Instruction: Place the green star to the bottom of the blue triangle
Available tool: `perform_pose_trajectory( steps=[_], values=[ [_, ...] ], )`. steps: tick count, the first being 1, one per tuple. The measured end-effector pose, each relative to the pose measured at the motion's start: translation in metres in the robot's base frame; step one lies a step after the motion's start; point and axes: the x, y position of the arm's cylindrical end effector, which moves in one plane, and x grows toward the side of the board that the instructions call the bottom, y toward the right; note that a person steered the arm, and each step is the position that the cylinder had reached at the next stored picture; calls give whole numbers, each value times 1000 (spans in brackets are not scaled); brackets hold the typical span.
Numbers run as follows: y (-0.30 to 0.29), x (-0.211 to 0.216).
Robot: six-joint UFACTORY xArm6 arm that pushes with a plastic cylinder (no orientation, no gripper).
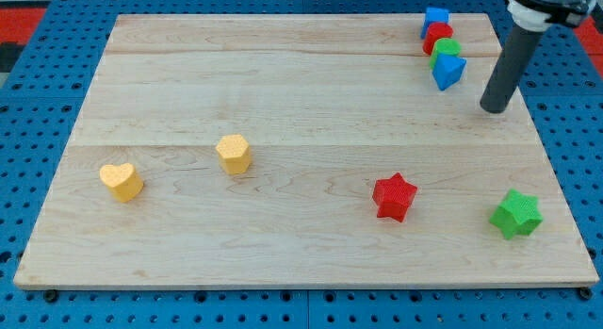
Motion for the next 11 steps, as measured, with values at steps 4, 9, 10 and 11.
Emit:
perform_pose_trajectory(
  steps=[4, 9, 10, 11],
  values=[
    [23, 64],
    [-69, 114],
    [-73, 128],
    [-122, 142]
  ],
)
